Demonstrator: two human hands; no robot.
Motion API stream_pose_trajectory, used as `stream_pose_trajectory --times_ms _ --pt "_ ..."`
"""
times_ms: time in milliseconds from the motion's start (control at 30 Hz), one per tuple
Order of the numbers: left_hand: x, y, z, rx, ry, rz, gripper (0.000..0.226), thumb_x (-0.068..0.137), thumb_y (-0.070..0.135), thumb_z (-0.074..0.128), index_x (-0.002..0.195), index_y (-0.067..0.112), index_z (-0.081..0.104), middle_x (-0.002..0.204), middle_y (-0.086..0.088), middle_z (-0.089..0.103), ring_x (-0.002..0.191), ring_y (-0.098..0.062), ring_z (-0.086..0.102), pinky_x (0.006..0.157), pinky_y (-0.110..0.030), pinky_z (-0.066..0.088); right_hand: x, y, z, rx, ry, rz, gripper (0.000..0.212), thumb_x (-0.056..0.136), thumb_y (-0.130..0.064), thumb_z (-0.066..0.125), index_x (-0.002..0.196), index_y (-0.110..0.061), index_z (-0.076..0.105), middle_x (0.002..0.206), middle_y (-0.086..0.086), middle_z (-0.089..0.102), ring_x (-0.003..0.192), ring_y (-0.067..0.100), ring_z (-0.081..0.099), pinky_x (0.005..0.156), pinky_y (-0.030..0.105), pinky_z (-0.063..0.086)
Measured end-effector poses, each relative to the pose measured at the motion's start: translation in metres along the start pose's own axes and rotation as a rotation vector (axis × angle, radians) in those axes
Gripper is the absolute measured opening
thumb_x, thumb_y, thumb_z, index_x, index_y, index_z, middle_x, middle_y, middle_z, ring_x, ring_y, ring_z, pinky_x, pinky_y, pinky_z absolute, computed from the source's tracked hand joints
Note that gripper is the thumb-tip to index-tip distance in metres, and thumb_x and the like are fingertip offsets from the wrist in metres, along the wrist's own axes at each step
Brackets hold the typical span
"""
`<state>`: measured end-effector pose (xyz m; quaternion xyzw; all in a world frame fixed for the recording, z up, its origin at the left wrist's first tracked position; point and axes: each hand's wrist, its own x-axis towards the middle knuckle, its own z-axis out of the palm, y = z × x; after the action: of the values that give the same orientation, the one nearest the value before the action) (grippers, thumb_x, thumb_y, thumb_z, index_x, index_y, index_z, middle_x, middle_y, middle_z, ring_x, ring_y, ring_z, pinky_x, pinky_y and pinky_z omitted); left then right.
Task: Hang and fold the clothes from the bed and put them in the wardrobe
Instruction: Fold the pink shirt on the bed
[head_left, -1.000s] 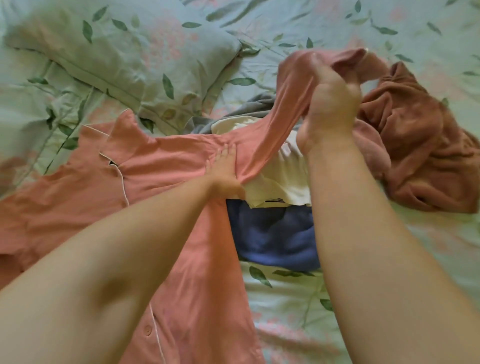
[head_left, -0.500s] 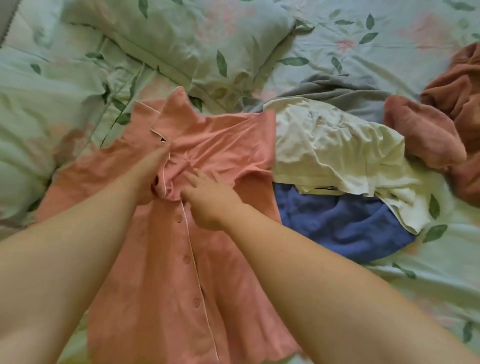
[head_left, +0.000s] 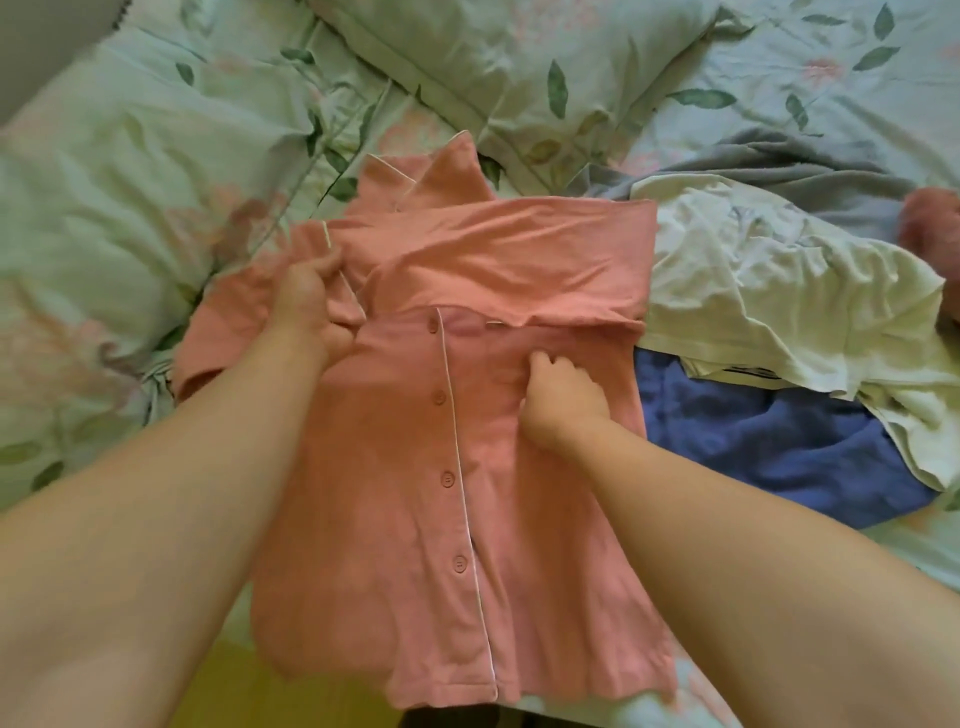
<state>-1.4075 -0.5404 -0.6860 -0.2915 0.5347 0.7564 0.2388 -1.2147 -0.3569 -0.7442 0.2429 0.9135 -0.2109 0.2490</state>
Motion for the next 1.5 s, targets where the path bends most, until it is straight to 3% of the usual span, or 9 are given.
stream_pose_trajectory --times_ms 133,233,467,633,700,800,933,1067,1500 --pt "0.018 0.004 -0.058 0.271 0.214 -0.029 0.011 0.097 0.019 0.063 0.103 0.014 0.07 0.107 -0.003 0.074 0.094 -0.021 0.073 0.082 -0.038 0.061 0.004 -0.005 0.006 -0.005 0.011 0.044 0.041 0.092 -0.02 0.051 0.131 -0.018 0.038 0.134 0.013 0.046 0.124 0.037 0.046 0.092 0.047 0.041" --pt "0.028 -0.006 -0.092 0.799 0.471 0.005 0.046 0.091 0.025 0.068 0.134 0.009 0.061 0.129 -0.011 0.065 0.112 -0.031 0.065 0.097 -0.049 0.055 0.007 -0.006 0.007 0.063 0.033 0.072 0.048 0.091 -0.02 0.051 0.136 -0.017 0.035 0.137 0.012 0.045 0.126 0.037 0.045 0.096 0.048 0.041" --pt "0.032 -0.015 -0.086 1.232 0.544 0.254 0.047 0.1 0.042 0.056 0.125 0.003 0.059 0.129 -0.023 0.062 0.117 -0.043 0.059 0.091 -0.042 0.047 0.006 0.015 -0.001 0.267 0.082 0.025 0.031 0.091 -0.022 0.053 0.121 -0.017 0.048 0.122 0.009 0.057 0.112 0.033 0.057 0.09 0.044 0.049" --pt "0.029 -0.011 -0.073 1.372 0.663 0.146 0.066 0.085 0.016 0.076 0.14 0.003 0.043 0.144 -0.022 0.05 0.131 -0.041 0.051 0.102 -0.046 0.045 0.007 0.037 -0.012 0.256 0.18 0.038 0.006 0.091 -0.026 0.051 0.095 -0.021 0.049 0.1 0.002 0.06 0.102 0.028 0.054 0.077 0.036 0.043" --pt "0.019 -0.024 -0.055 1.54 0.708 0.311 0.065 0.081 0.014 0.073 0.139 0.005 0.044 0.144 -0.021 0.046 0.132 -0.041 0.046 0.106 -0.048 0.039 0.005 0.044 -0.015 0.225 0.187 0.044 0.007 0.09 -0.027 0.05 0.09 -0.021 0.046 0.098 0.002 0.058 0.093 0.027 0.054 0.069 0.036 0.04" --pt "0.003 -0.054 -0.008 1.657 0.485 0.632 0.049 0.08 0.01 0.061 0.128 0.007 0.051 0.139 -0.02 0.046 0.129 -0.04 0.043 0.105 -0.048 0.034 -0.002 0.054 -0.015 0.214 0.273 0.05 0.01 0.088 -0.026 0.052 0.089 -0.02 0.043 0.1 0.004 0.053 0.083 0.029 0.054 0.065 0.038 0.04" --pt "-0.01 -0.081 0.081 1.68 0.033 0.72 0.038 0.087 0.013 0.055 0.125 0.011 0.055 0.132 -0.014 0.052 0.126 -0.036 0.045 0.104 -0.045 0.036 -0.007 0.065 -0.02 0.346 0.491 0.202 0.026 0.082 -0.016 0.057 0.107 -0.016 0.051 0.113 0.008 0.049 0.103 0.033 0.051 0.077 0.043 0.043" --pt "-0.014 -0.098 0.162 1.686 -0.256 0.762 0.039 0.096 0.018 0.055 0.135 0.015 0.054 0.138 -0.007 0.054 0.129 -0.028 0.049 0.111 -0.045 0.04 0.002 0.074 -0.028 0.429 0.416 0.125 0.037 0.085 -0.014 0.06 0.122 -0.018 0.054 0.121 0.005 0.052 0.113 0.027 0.05 0.09 0.042 0.047" --pt "0.035 -0.111 0.247 1.751 -0.144 0.553 0.061 0.087 0.067 0.055 0.111 0.013 0.068 0.107 -0.004 0.069 0.099 -0.028 0.064 0.078 -0.037 0.046 0.017 0.091 -0.022 0.534 0.421 0.063 0.012 0.089 -0.014 0.057 0.101 -0.016 0.054 0.1 0.004 0.064 0.097 0.03 0.058 0.082 0.046 0.048"
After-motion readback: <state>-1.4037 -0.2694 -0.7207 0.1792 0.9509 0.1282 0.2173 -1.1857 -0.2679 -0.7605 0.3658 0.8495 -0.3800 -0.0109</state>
